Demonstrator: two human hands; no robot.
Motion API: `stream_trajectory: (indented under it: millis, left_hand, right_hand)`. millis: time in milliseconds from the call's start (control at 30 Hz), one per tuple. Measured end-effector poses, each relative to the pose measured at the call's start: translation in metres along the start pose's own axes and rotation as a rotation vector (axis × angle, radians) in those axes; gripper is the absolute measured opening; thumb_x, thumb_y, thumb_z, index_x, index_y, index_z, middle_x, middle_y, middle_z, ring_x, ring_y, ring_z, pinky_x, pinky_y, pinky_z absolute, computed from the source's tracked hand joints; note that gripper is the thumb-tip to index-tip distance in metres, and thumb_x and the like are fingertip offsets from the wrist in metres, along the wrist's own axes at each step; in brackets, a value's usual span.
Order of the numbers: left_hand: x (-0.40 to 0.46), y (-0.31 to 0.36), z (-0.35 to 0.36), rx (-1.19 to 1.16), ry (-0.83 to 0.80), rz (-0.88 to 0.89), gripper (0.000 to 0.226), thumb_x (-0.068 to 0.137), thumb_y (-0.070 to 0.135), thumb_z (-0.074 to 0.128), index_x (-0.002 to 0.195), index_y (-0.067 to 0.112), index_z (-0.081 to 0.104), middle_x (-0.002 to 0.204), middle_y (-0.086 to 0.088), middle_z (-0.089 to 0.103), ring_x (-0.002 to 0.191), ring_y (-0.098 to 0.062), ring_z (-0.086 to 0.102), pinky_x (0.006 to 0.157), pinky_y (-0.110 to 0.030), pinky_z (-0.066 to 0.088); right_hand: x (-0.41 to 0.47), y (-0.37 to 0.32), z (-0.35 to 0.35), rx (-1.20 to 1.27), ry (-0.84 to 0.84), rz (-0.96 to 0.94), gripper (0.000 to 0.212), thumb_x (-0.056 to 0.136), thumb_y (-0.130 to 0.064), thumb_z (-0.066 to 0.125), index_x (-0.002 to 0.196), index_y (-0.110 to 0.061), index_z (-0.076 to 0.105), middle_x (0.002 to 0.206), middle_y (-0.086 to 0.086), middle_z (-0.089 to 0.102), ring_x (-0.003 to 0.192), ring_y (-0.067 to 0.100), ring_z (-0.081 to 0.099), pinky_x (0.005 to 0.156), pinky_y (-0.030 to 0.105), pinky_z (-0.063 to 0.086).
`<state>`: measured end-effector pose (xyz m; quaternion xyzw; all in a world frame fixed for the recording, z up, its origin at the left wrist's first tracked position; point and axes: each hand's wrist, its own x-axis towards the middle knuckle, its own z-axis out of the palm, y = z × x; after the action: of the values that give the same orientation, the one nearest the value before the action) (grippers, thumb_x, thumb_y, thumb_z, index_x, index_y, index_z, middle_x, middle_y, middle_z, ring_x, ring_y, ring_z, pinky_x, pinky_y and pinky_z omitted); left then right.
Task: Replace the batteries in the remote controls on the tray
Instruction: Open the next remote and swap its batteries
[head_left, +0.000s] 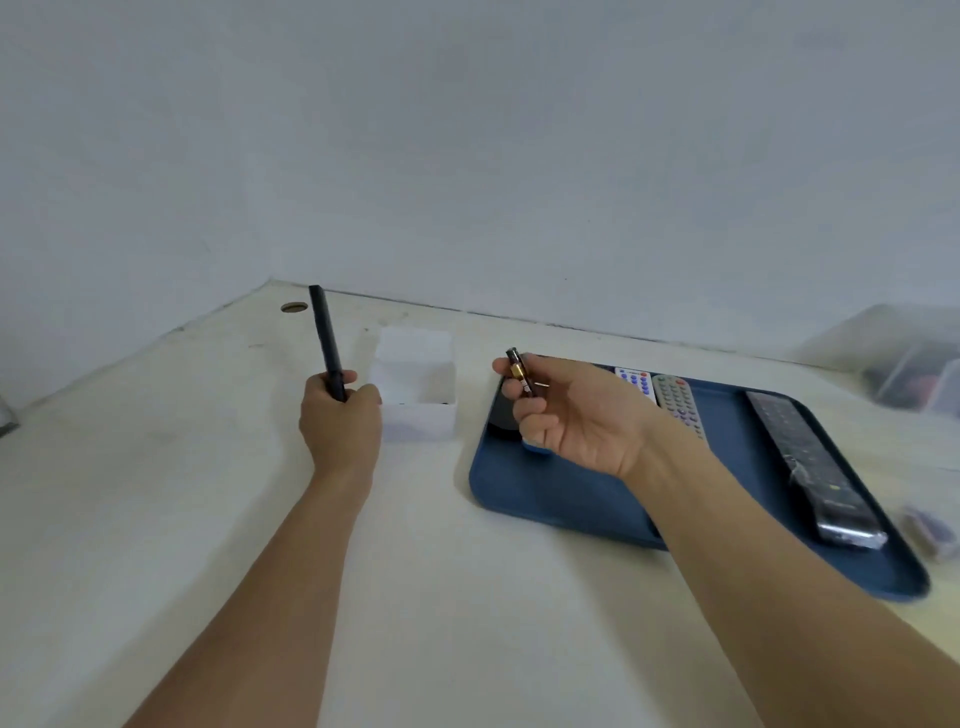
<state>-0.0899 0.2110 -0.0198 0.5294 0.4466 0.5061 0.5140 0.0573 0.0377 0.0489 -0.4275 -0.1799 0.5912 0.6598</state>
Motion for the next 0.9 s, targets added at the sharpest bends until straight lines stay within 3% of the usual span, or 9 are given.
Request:
stream_trajectory:
  millis: [167, 300, 400, 467, 533, 633, 733, 833, 900]
  left_hand:
    - [-0.017, 0.011, -0.001, 0.228, 0.055, 0.189, 0.025, 0.085, 0.013, 0.066, 0.11, 0.011, 0.06, 0.09, -0.002, 0.058, 0.081, -0.023, 0.056, 0.074, -0.03, 0.045]
    - [-0.058, 0.038, 0.006, 0.163, 0.032, 0.348, 0.022, 0.087, 0.02, 0.07, 0.103, 0.014, 0.056, 0.08, 0.0, 0.052, 0.071, -0.018, 0.05, 0.067, -0.029, 0.041]
    - [-0.106, 0.056, 0.041, 0.03, -0.326, 0.129, 0.021, 0.086, 0.029, 0.073, 0.091, 0.02, 0.055, 0.064, 0.005, 0.048, 0.052, -0.012, 0.043, 0.054, -0.03, 0.04]
    - [-0.139, 0.064, 0.073, -0.082, -0.586, -0.119, 0.024, 0.088, 0.034, 0.074, 0.088, 0.018, 0.057, 0.064, 0.005, 0.05, 0.046, -0.009, 0.035, 0.044, -0.024, 0.03]
    - [-0.164, 0.065, 0.102, -0.136, -0.732, -0.241, 0.023, 0.092, 0.031, 0.071, 0.09, 0.013, 0.057, 0.066, 0.002, 0.054, 0.046, -0.009, 0.033, 0.04, -0.021, 0.025]
    - [-0.179, 0.055, 0.127, -0.092, -0.768, -0.212, 0.016, 0.095, 0.02, 0.069, 0.089, 0.013, 0.055, 0.071, -0.004, 0.062, 0.047, -0.011, 0.048, 0.04, -0.023, 0.036]
    - [-0.181, 0.047, 0.137, -0.083, -0.79, -0.217, 0.011, 0.095, 0.015, 0.068, 0.093, 0.013, 0.058, 0.072, -0.006, 0.066, 0.054, -0.015, 0.06, 0.042, -0.024, 0.044]
    - [-0.183, 0.044, 0.137, -0.138, -0.828, -0.238, 0.009, 0.095, 0.013, 0.068, 0.098, 0.011, 0.06, 0.071, -0.007, 0.067, 0.058, -0.017, 0.062, 0.043, -0.023, 0.047]
    - [-0.184, 0.044, 0.137, -0.191, -0.845, -0.274, 0.005, 0.096, 0.012, 0.065, 0.098, 0.01, 0.061, 0.07, -0.008, 0.064, 0.058, -0.016, 0.059, 0.045, -0.022, 0.048]
  right_hand:
    - [-0.03, 0.006, -0.016, -0.093, 0.083, 0.004, 0.028, 0.103, -0.033, 0.047, 0.089, -0.014, 0.061, 0.067, -0.003, 0.039, 0.05, 0.007, 0.027, 0.036, 0.016, 0.022]
    - [-0.054, 0.006, -0.035, -0.215, 0.171, -0.066, 0.027, 0.102, -0.034, 0.049, 0.088, -0.014, 0.061, 0.063, -0.005, 0.036, 0.051, 0.007, 0.022, 0.039, 0.018, 0.015]
    - [-0.076, -0.001, -0.049, -0.401, 0.204, -0.163, 0.024, 0.102, -0.031, 0.049, 0.092, -0.014, 0.063, 0.062, -0.006, 0.037, 0.053, 0.008, 0.021, 0.044, 0.021, 0.011]
    - [-0.089, -0.007, -0.061, -0.57, 0.24, -0.249, 0.022, 0.102, -0.027, 0.05, 0.094, -0.012, 0.064, 0.06, -0.007, 0.037, 0.05, 0.007, 0.024, 0.043, 0.019, 0.015]
    - [-0.1, -0.012, -0.076, -0.746, 0.287, -0.344, 0.021, 0.102, -0.022, 0.052, 0.095, -0.005, 0.063, 0.06, -0.004, 0.038, 0.051, 0.008, 0.027, 0.046, 0.02, 0.021]
    - [-0.112, -0.013, -0.098, -0.953, 0.328, -0.493, 0.015, 0.1, -0.011, 0.057, 0.098, 0.002, 0.062, 0.07, 0.007, 0.053, 0.059, 0.014, 0.042, 0.056, 0.024, 0.037]
    - [-0.118, -0.013, -0.114, -1.187, 0.373, -0.563, 0.006, 0.096, -0.009, 0.062, 0.097, -0.009, 0.068, 0.081, -0.001, 0.069, 0.071, 0.011, 0.058, 0.072, 0.029, 0.049]
    - [-0.118, -0.015, -0.118, -1.127, 0.373, -0.59, 0.009, 0.094, -0.009, 0.065, 0.098, -0.013, 0.072, 0.086, -0.003, 0.073, 0.078, 0.01, 0.065, 0.079, 0.028, 0.052]
    - [-0.115, -0.014, -0.116, -0.975, 0.376, -0.616, 0.008, 0.094, -0.008, 0.066, 0.101, -0.008, 0.07, 0.086, 0.008, 0.072, 0.072, 0.008, 0.064, 0.074, 0.021, 0.052]
